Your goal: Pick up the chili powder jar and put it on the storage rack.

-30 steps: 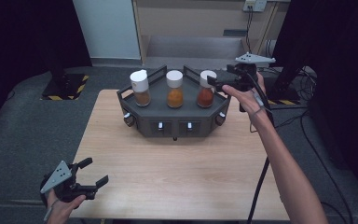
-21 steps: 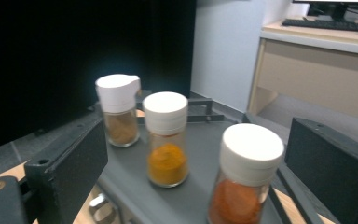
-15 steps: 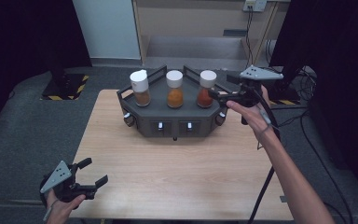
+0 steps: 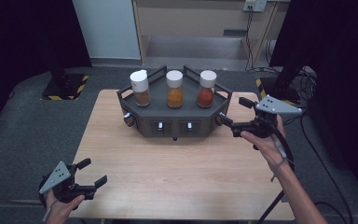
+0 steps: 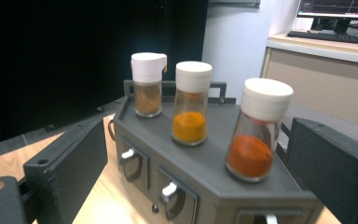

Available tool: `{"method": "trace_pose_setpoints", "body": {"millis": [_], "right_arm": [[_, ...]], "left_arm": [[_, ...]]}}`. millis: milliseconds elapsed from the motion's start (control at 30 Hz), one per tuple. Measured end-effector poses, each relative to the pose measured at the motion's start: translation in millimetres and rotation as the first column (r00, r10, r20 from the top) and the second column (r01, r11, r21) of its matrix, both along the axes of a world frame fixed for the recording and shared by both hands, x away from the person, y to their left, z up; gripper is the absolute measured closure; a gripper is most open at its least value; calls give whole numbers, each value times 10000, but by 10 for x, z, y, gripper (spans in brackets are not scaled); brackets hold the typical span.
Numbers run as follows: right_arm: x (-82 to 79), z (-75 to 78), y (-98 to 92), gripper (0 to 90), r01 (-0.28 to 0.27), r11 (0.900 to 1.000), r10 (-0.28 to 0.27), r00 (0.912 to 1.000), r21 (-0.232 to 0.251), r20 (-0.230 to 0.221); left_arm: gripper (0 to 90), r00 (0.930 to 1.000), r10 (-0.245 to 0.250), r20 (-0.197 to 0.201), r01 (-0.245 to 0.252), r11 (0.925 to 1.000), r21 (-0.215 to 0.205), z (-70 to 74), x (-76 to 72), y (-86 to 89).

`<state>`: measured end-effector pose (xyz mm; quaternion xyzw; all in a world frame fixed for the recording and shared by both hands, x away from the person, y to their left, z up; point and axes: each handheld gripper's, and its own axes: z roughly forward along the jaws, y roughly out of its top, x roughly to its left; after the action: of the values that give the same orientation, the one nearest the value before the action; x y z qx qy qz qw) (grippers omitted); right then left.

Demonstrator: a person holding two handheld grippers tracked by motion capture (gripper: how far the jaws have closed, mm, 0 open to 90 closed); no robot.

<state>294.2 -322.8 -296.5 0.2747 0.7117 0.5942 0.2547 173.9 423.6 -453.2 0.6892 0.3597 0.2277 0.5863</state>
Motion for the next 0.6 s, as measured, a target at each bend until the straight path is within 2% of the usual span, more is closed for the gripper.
{"method": "trace_pose_setpoints", "body": {"millis": [200,600], "right_arm": [[-267,-119,-108,58,128,9999,-129,9998,89,137],[-835,-372,-319,56,789,9965,-782,9965,-266,281]], "left_arm": [[15,10000,15,1,-15,10000,17,2,-11,-4],[15,9999,89,83,-89,10000,35,9,-45,0]]}}
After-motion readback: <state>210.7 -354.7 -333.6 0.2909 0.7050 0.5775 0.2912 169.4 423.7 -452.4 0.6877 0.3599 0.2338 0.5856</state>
